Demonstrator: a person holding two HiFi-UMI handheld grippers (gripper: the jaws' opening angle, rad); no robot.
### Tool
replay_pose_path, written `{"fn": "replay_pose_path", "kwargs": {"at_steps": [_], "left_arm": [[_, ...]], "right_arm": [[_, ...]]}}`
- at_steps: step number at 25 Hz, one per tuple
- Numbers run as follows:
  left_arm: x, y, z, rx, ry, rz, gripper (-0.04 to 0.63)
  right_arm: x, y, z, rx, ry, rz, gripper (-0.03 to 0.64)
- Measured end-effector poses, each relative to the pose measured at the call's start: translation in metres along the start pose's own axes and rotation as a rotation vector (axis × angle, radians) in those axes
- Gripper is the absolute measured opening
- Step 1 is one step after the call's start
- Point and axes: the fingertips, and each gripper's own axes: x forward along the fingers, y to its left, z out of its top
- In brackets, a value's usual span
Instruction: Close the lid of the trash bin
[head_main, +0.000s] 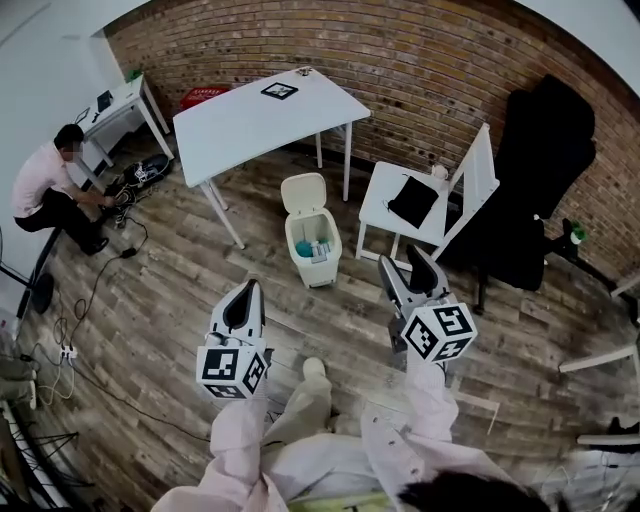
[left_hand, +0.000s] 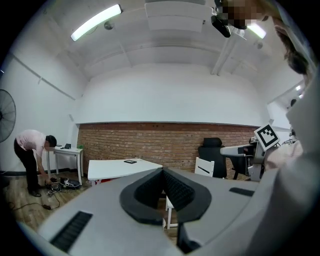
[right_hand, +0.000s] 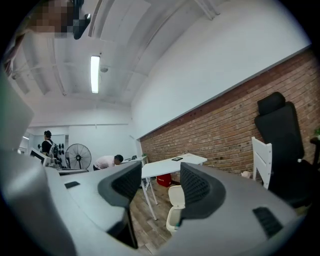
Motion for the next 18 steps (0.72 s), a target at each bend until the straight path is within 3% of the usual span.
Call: {"fn": "replay_pose_path", "kwargs": {"at_steps": [10,18], "left_arm": [[0.078,0.061,-0.008,-0.056,0.032,-0.008,-0.008],[0.118,0.082,-0.015,-0.055,0.044,-0.046,-0.008]], "right_arm": [[0.095,-0.006,-0.011,0.017,0.054,0.011,0.225],[0.137,-0.018,-0.022,0.066,0.043,-0.011,0.225]]}}
